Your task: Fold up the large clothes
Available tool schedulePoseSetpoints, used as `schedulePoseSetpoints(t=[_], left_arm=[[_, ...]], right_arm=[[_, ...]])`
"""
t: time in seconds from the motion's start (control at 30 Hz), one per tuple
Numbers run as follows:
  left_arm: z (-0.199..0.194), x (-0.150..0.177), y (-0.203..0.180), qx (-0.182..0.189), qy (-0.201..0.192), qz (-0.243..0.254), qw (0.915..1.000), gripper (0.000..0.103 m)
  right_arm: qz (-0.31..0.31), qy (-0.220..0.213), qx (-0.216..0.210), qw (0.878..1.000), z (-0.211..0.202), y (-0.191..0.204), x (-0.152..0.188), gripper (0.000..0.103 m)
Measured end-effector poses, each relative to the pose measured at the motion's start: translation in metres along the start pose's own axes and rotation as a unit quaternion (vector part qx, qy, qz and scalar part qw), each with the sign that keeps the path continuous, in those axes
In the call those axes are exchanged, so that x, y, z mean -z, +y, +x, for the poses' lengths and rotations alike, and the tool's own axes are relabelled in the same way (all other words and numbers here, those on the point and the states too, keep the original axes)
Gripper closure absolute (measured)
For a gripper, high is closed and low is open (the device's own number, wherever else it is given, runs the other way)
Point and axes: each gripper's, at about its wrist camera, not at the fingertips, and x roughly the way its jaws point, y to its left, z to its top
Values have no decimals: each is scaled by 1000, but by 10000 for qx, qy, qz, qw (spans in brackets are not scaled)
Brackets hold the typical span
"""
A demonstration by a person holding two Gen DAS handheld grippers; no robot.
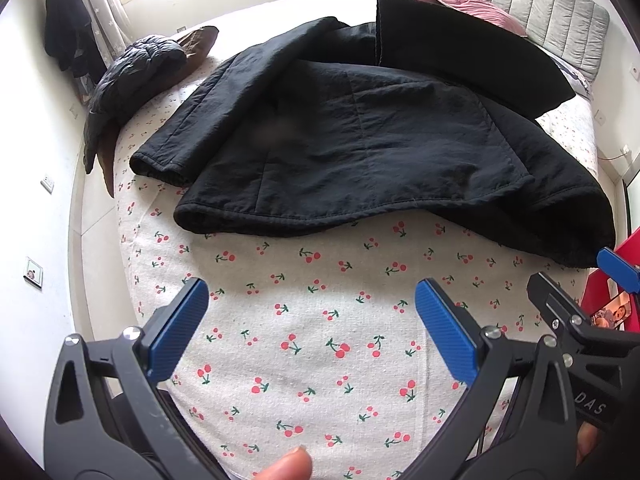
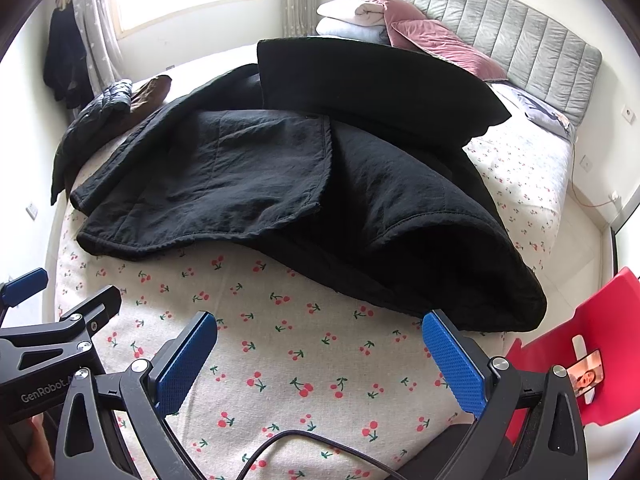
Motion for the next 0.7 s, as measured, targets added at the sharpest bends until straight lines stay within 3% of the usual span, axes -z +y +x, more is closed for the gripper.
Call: schedulePoseSetpoints(t=[0.6,0.7], left_arm=[[13,-4,-4,109,136,98,9998,0],[14,-3,-5,41,0,180,9998,0]], right_arm=[[-164,85,181,9997,11,-1,-2,0],[-256,51,297,9992,12,0,-3,0]])
